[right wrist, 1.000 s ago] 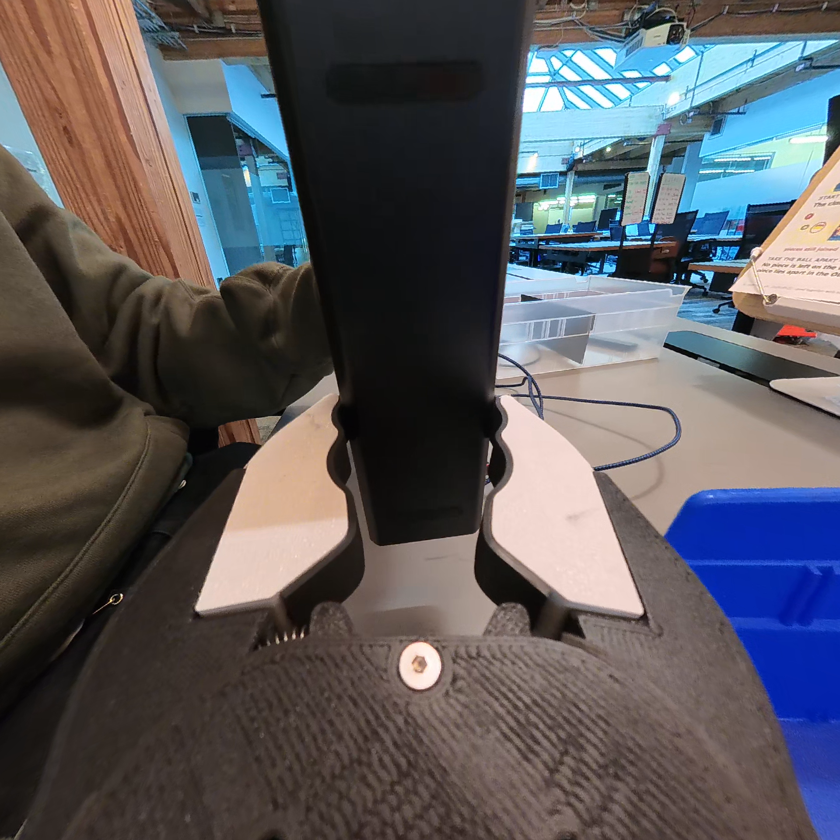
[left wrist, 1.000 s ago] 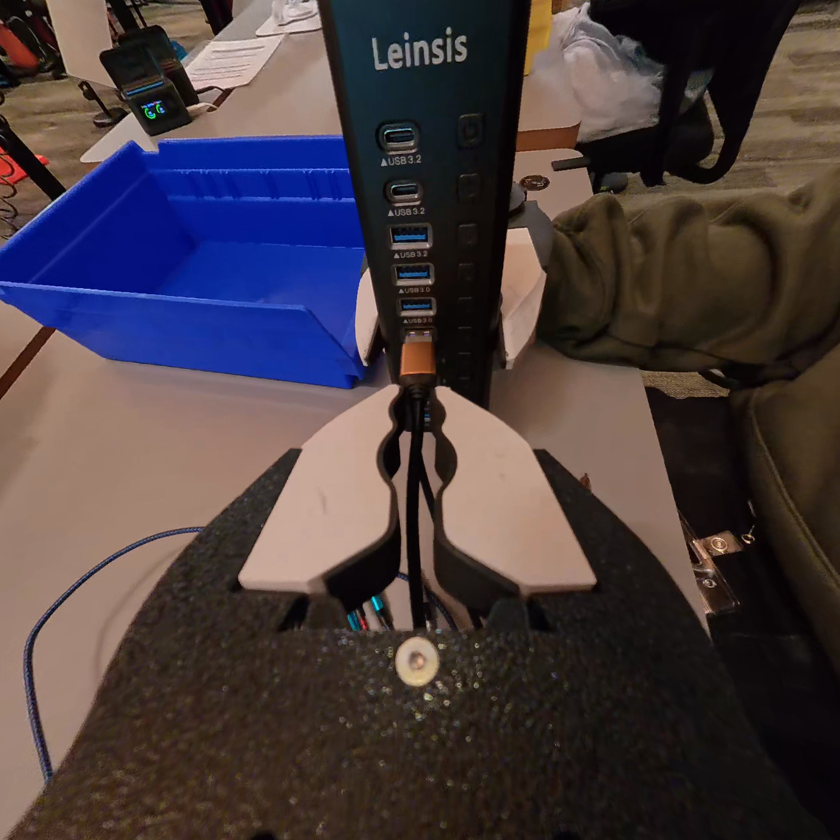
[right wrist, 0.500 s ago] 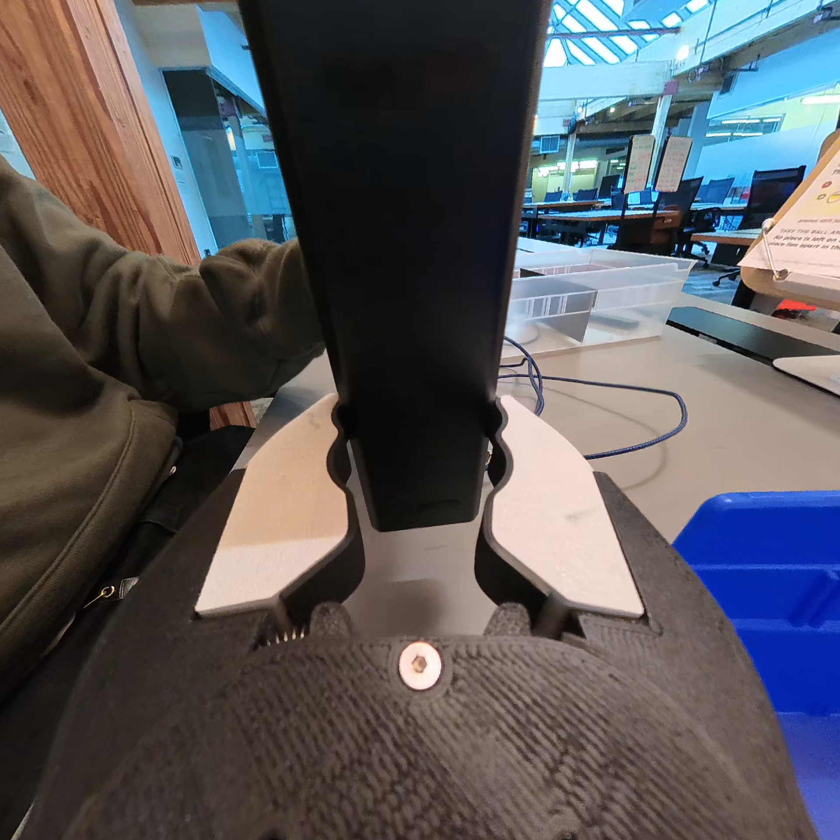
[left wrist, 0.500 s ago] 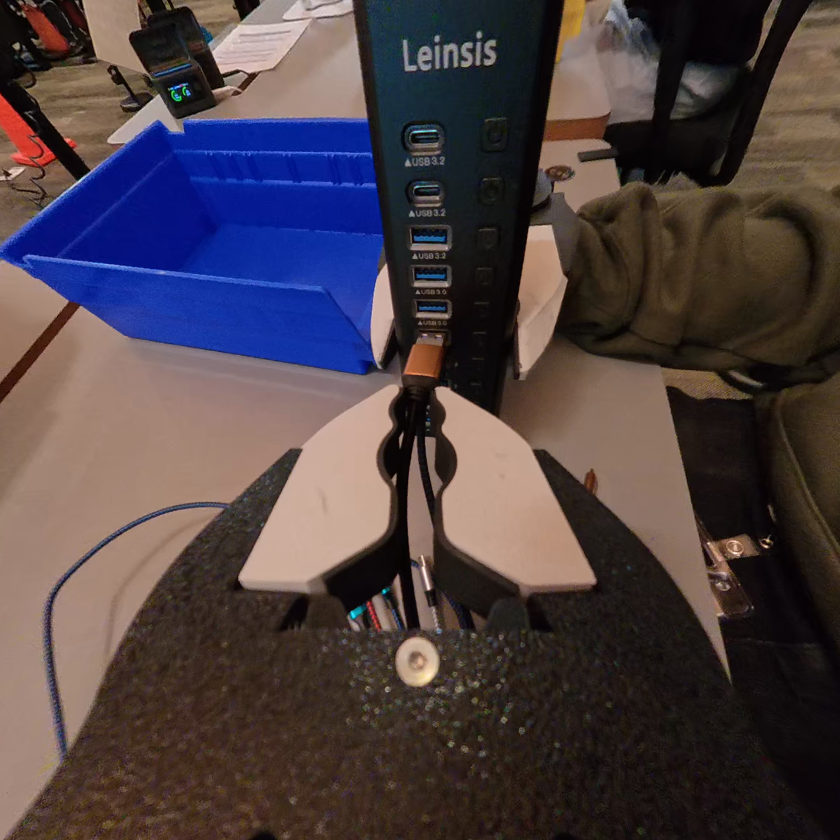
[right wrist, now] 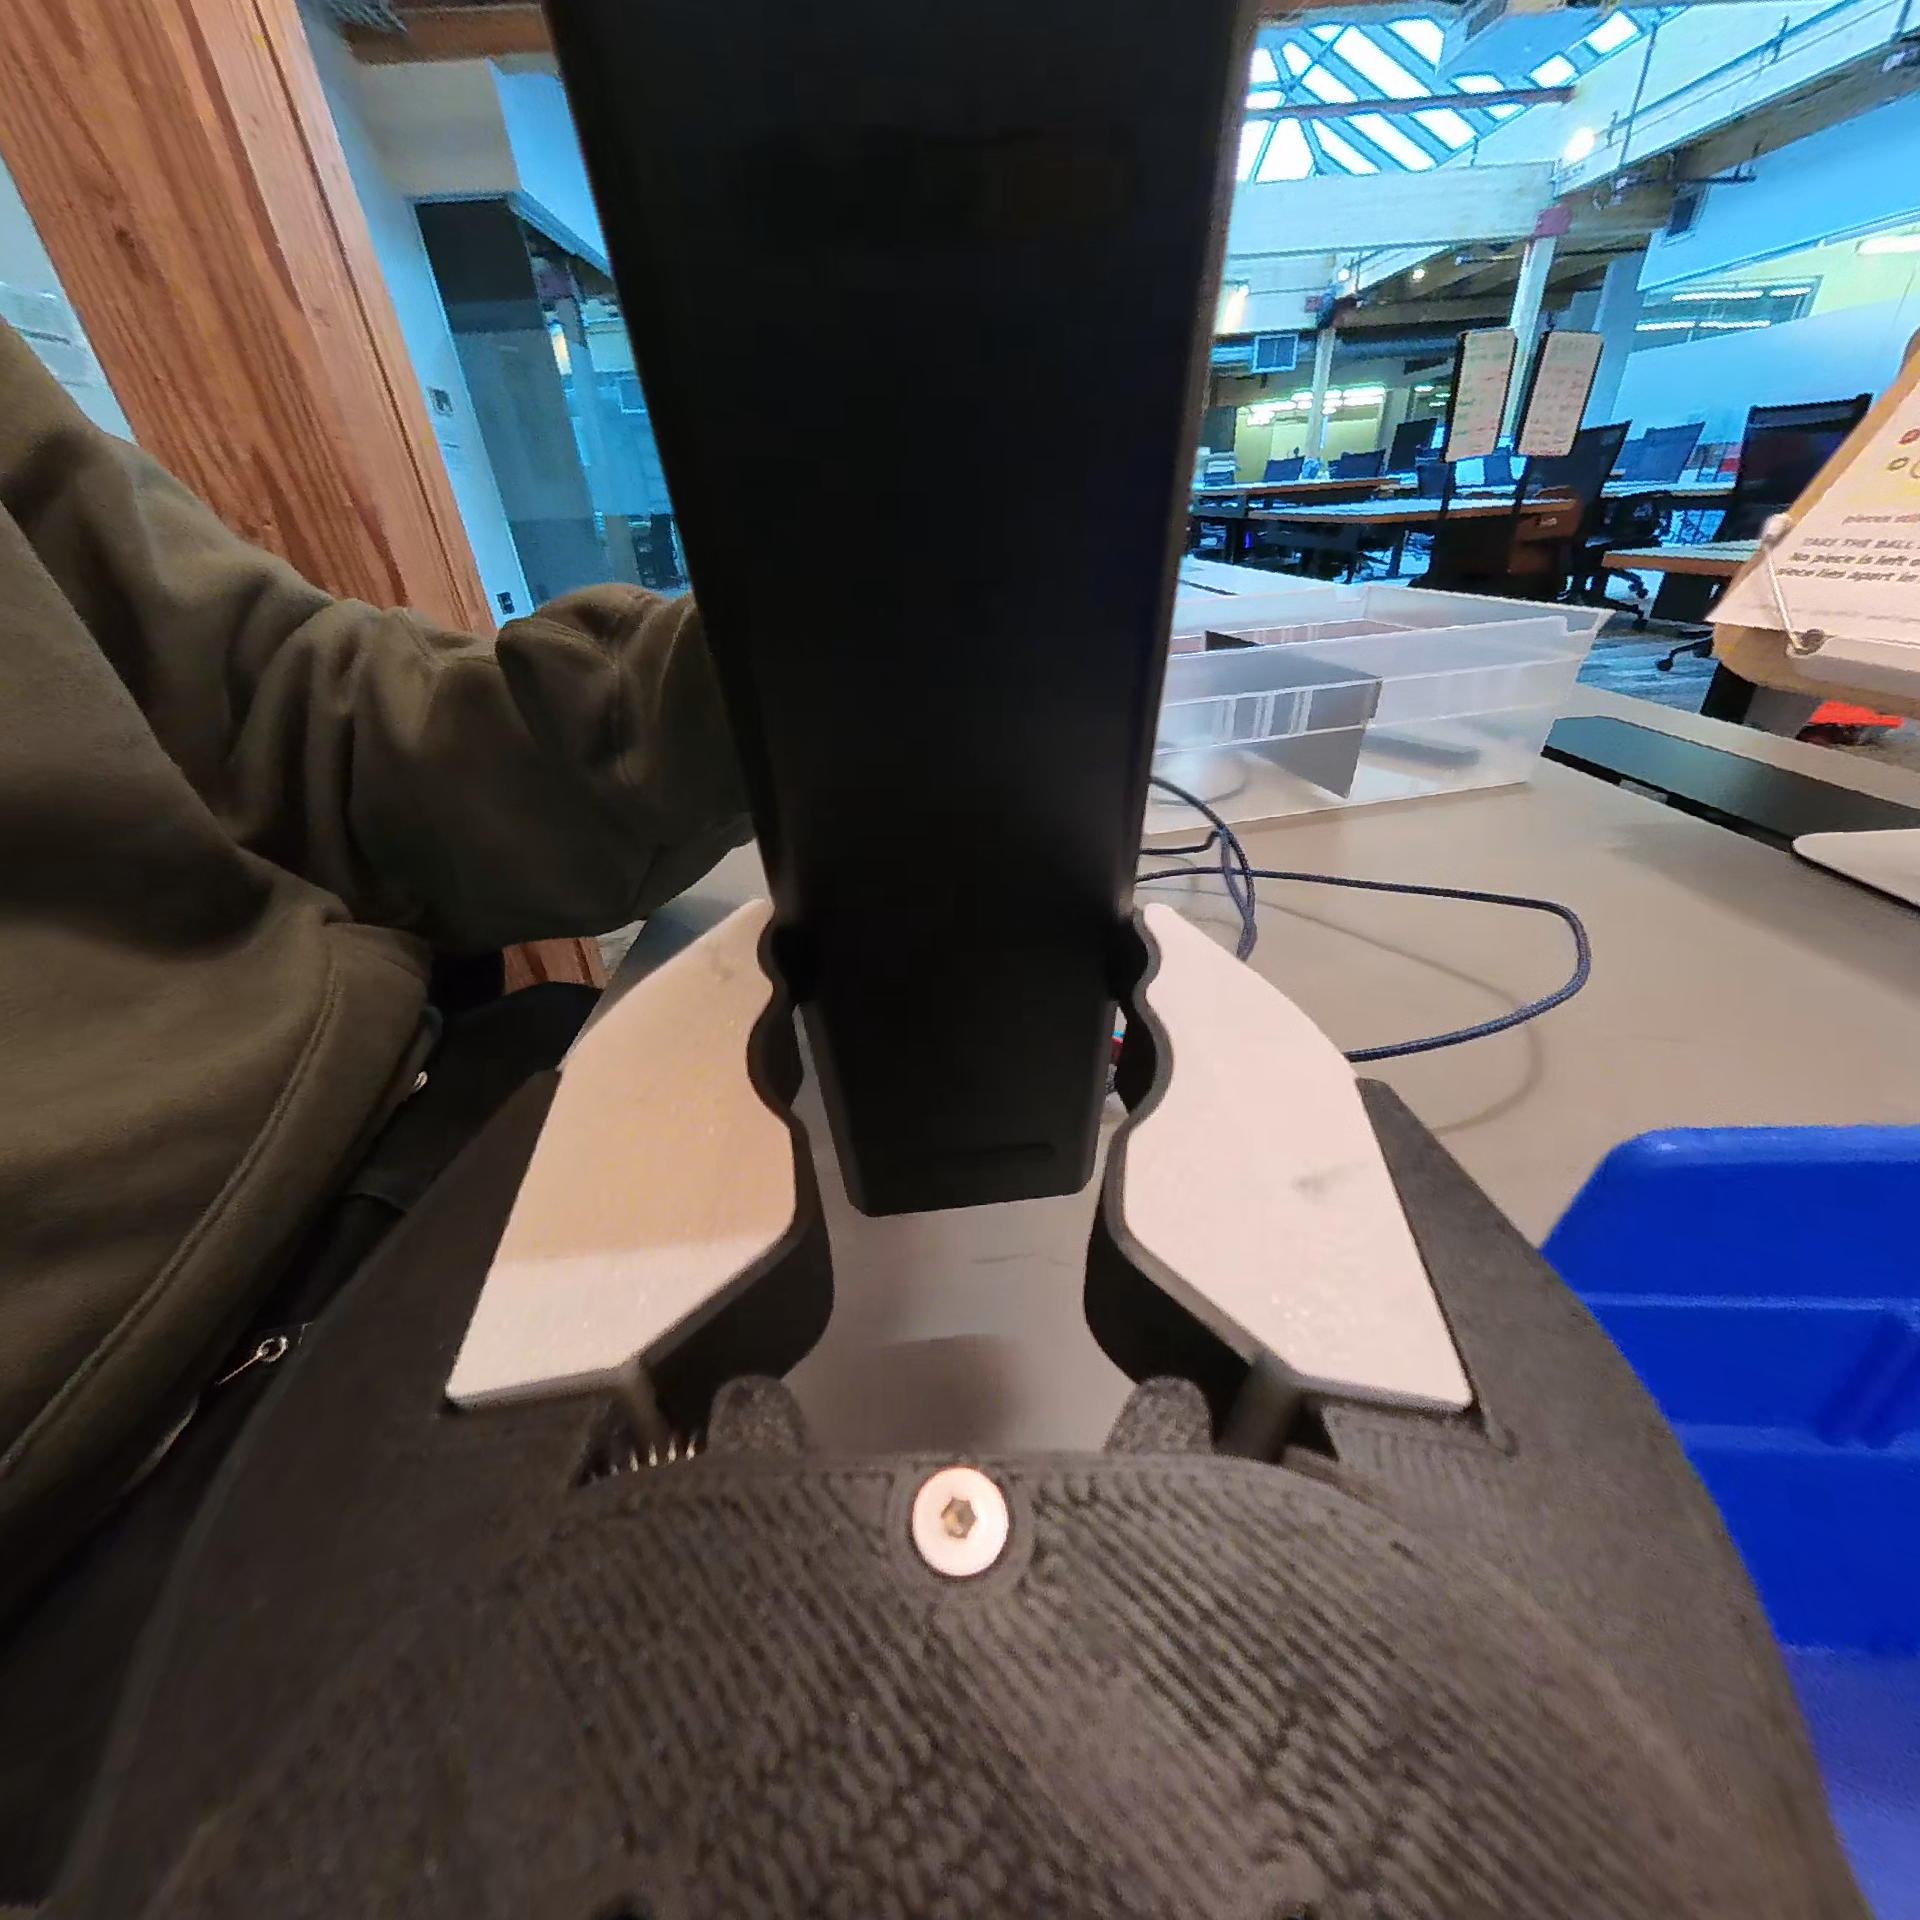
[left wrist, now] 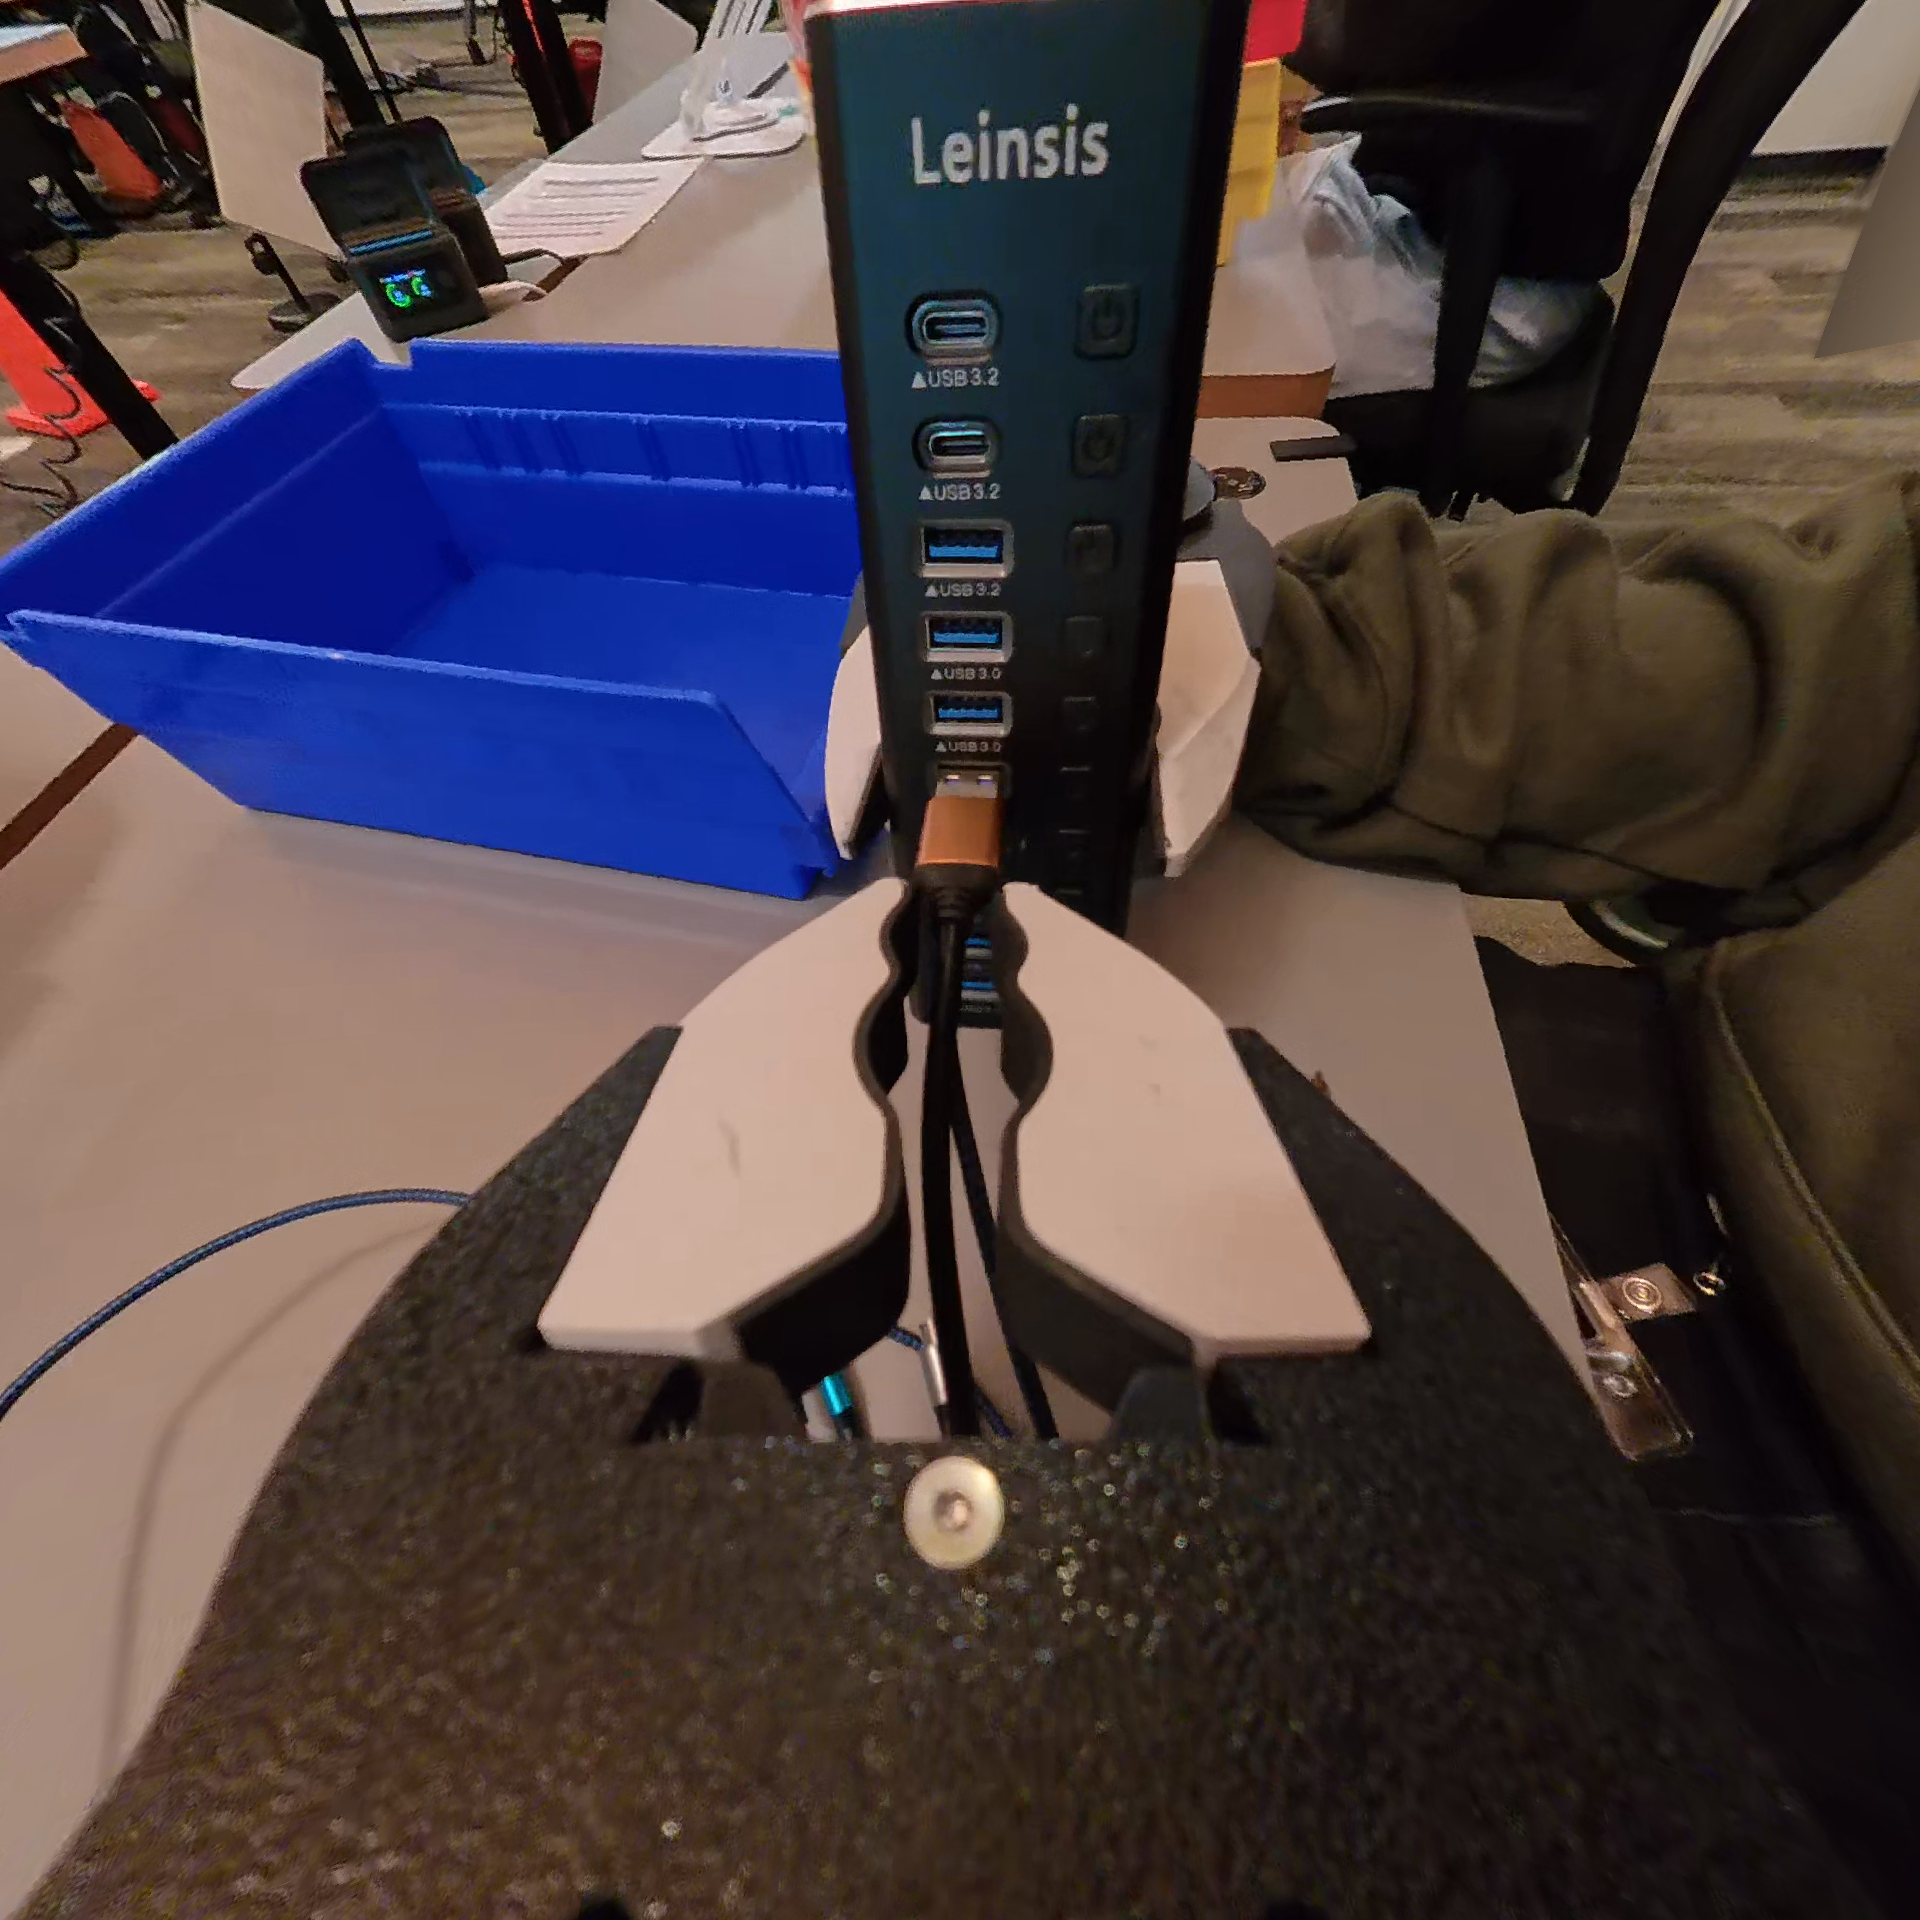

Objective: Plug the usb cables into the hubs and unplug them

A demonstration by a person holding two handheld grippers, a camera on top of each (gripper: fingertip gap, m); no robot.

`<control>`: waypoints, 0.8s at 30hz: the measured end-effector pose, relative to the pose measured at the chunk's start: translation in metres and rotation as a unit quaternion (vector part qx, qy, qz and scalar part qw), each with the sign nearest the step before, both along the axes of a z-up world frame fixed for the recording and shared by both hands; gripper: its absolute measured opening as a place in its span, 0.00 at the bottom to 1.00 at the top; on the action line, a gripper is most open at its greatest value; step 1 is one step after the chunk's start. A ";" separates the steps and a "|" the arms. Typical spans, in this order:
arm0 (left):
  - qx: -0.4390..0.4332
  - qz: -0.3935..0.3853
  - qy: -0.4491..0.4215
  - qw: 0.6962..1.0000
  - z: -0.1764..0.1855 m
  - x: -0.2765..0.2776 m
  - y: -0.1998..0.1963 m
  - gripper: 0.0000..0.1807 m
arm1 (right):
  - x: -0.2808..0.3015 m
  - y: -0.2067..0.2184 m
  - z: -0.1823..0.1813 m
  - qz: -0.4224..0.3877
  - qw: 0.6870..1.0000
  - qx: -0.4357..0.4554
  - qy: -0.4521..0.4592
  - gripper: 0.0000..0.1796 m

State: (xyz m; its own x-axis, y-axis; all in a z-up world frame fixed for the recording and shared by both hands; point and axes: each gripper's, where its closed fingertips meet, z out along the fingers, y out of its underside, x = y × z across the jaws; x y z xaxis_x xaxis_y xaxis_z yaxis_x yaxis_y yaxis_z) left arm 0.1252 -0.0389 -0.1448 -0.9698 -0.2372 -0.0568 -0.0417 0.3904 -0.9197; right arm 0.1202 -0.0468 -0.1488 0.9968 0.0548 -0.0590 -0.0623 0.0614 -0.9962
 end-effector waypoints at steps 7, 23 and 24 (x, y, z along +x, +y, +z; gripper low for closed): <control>0.035 0.016 0.025 0.999 0.000 0.004 0.008 0.04 | 0.000 0.008 -0.009 -0.004 0.999 -0.038 -0.003 0.33; 0.115 -0.007 -0.063 0.991 -0.002 -0.003 0.008 0.08 | -0.003 0.013 -0.015 0.001 0.998 -0.064 -0.011 0.33; 0.117 -0.009 -0.065 0.991 -0.004 -0.004 0.009 0.09 | -0.003 0.013 -0.016 0.000 0.998 -0.066 -0.012 0.33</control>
